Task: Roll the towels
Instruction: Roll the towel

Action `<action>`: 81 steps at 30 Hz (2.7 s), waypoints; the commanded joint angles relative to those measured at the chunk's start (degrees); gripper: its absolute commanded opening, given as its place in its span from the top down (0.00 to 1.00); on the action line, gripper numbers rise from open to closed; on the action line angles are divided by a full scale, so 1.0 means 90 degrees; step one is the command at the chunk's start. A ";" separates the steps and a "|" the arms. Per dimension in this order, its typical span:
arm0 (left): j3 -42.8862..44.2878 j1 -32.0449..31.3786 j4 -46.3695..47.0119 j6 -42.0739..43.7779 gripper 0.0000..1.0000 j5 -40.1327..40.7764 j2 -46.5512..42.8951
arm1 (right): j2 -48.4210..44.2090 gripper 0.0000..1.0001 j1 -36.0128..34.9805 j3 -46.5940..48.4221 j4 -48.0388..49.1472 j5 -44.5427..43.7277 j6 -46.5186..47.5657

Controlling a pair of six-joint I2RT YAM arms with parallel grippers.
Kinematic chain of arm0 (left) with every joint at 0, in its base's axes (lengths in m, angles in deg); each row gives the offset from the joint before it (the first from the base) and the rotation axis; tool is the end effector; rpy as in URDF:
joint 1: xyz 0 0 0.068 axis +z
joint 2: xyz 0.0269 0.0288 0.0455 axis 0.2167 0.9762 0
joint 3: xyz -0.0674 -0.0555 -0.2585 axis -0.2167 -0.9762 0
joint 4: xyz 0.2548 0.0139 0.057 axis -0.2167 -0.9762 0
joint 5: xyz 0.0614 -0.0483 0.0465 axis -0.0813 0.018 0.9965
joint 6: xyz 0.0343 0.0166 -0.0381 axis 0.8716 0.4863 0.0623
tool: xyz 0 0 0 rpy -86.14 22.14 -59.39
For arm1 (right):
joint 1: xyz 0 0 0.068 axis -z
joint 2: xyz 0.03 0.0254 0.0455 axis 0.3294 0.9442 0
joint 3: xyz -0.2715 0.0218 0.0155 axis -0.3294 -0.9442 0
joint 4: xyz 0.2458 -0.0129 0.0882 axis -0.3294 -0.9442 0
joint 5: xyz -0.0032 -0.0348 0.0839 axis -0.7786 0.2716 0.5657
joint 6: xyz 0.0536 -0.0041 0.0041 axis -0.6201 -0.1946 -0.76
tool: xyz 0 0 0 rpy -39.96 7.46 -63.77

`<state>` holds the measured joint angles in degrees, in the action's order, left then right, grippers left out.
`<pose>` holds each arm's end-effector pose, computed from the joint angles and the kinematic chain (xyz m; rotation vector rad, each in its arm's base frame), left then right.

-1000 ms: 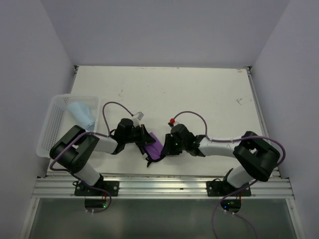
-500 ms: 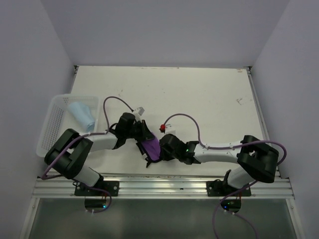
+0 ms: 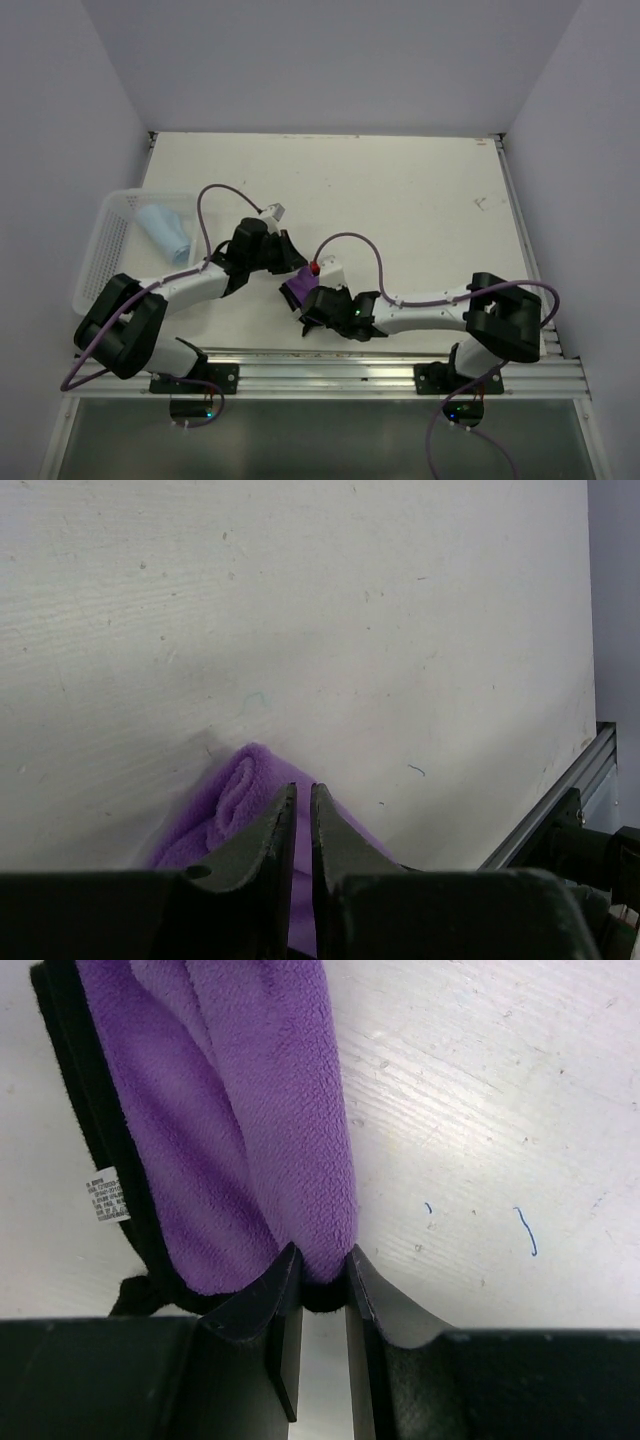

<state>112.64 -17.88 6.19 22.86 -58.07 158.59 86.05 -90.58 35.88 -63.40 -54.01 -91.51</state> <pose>0.2332 -0.1483 0.1748 -0.0562 2.3425 -0.9905 0.1108 0.2704 0.1639 -0.4090 2.3580 0.2097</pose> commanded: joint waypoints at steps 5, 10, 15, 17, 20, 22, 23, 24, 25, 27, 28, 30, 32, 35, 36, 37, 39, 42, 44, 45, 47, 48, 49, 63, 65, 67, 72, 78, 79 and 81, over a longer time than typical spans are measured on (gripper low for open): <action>0.0192 0.0018 0.0062 -0.0075 0.85 -0.0111 -0.0127 | 0.0807 1.00 -0.0791 0.0947 -0.1242 -0.1486 -0.0041; 0.0124 -0.0070 0.0140 -0.0182 0.85 -0.0140 -0.0147 | 0.1481 1.00 -0.1095 0.1631 -0.2286 -0.2100 -0.0158; 0.0026 -0.0158 0.0179 -0.0270 0.85 -0.0140 -0.0225 | 0.2358 1.00 -0.1476 0.2412 -0.3145 -0.2512 -0.0216; -0.0023 -0.0158 0.0189 -0.0280 0.85 -0.0140 -0.0264 | 0.2555 1.00 -0.1632 0.2705 -0.3361 -0.2697 -0.0236; -0.0110 -0.0197 0.0218 -0.0338 0.85 -0.0140 -0.0293 | 0.2936 1.00 -0.1788 0.3038 -0.3761 -0.2844 -0.0256; -0.0198 -0.0236 0.0257 -0.0387 0.85 -0.0140 -0.0303 | 0.3150 1.00 -0.1847 0.3184 -0.3976 -0.2903 -0.0246; -0.0237 -0.0256 0.0276 -0.0416 0.85 -0.0150 -0.0303 | 0.3220 1.00 -0.1905 0.3320 -0.4045 -0.2932 -0.0227; -0.0276 -0.0295 0.0296 -0.0445 0.85 -0.0150 -0.0303 | 0.3288 1.00 -0.1935 0.3389 -0.4142 -0.2951 -0.0159; -0.0373 -0.0305 0.0335 -0.0475 0.85 -0.0150 -0.0313 | 0.3443 1.00 -0.1964 0.3525 -0.4211 -0.2961 -0.0139; -0.0501 -0.0353 0.0452 -0.0582 0.85 -0.0179 -0.0323 | 0.3600 1.00 -0.2003 0.3663 -0.4396 -0.3010 -0.0080; -0.0617 -0.0383 0.0481 -0.0611 0.85 -0.0179 -0.0342 | 0.3669 1.00 -0.2033 0.3799 -0.4465 -0.3039 -0.0070; -0.0755 -0.0441 0.0589 -0.0719 0.85 -0.0189 -0.0362 | 0.3884 1.00 -0.2052 0.3926 -0.4650 -0.3030 -0.0021; -0.0921 -0.0471 0.0628 -0.0777 0.85 -0.0179 -0.0430 | 0.4078 1.00 -0.2082 0.4093 -0.4738 -0.3001 0.0046; -0.1106 -0.0510 0.0677 -0.0817 0.85 -0.0131 -0.0518 | 0.4206 1.00 -0.2121 0.4210 -0.4797 -0.2971 0.0096; -0.1136 -0.0529 0.0706 -0.0826 0.85 -0.0111 -0.0528 | 0.4265 1.00 -0.2121 0.4239 -0.4817 -0.2962 0.0125; -0.1194 -0.0539 0.0706 -0.0827 0.85 -0.0111 -0.0518 | 0.4275 1.00 -0.2121 0.4278 -0.4827 -0.2952 0.0125; -0.1243 -0.0558 0.0764 -0.0875 0.85 -0.0101 -0.0498 | 0.4323 1.00 -0.2131 0.4318 -0.4885 -0.2952 0.0145; -0.1390 -0.0607 0.0843 -0.0934 0.85 -0.0043 -0.0498 | 0.4372 1.00 -0.2140 0.4367 -0.4924 -0.2952 0.0193; -0.1536 -0.0617 0.0872 -0.1002 0.85 0.0025 -0.0508 | 0.4382 1.00 -0.2160 0.4396 -0.4944 -0.2971 0.0193; -0.1595 -0.0646 0.0940 -0.1041 0.85 0.0084 -0.0527 | 0.4392 1.00 -0.2170 0.4396 -0.4963 -0.2971 0.0193; -0.1741 -0.0676 0.1009 -0.1090 0.85 0.0133 -0.0537 | 0.4431 1.00 -0.2179 0.4425 -0.4983 -0.2961 0.0193; -0.1771 -0.0695 0.1009 -0.1119 0.85 0.0201 -0.0547 | 0.4431 1.00 -0.2179 0.4416 -0.4983 -0.2942 0.0203; -0.1819 -0.0705 0.1009 -0.1129 0.85 0.0240 -0.0557 | 0.4441 1.00 -0.2179 0.4425 -0.4983 -0.2942 0.0203; -0.2942 -0.0891 0.1790 -0.1696 0.86 0.1119 -0.0264 | 0.4314 0.87 -0.2189 0.4454 -0.4876 -0.2913 0.0232; -0.2991 -0.0929 0.1819 -0.1783 0.86 0.1255 -0.0225 | 0.4275 0.87 -0.2180 0.4445 -0.4856 -0.2932 0.0232; -0.3060 -0.0939 0.1975 -0.1813 0.86 0.1334 -0.0147 | 0.4217 0.87 -0.2189 0.4406 -0.4837 -0.2922 0.0223; -0.3147 -0.0998 0.2161 -0.1949 0.87 0.1509 0.0048 | 0.3992 0.75 -0.2189 0.4182 -0.4612 -0.2776 0.0301; -0.3353 -0.1057 0.2142 -0.2106 0.89 0.2016 -0.0244 | 0.3192 0.61 -0.2170 0.3684 -0.4124 -0.2620 0.0350; -0.3343 -0.1057 0.2113 -0.2096 0.89 0.2076 -0.0273 | 0.2998 0.59 -0.2179 0.3625 -0.4056 -0.2591 0.0398; -0.3333 -0.1057 0.2034 -0.2096 0.89 0.2184 -0.0303 | 0.2792 0.55 -0.2179 0.3489 -0.3841 -0.2503 0.0438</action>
<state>85.45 -27.03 34.64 2.23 -44.69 154.72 116.34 -110.56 68.54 -103.09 -79.43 -85.91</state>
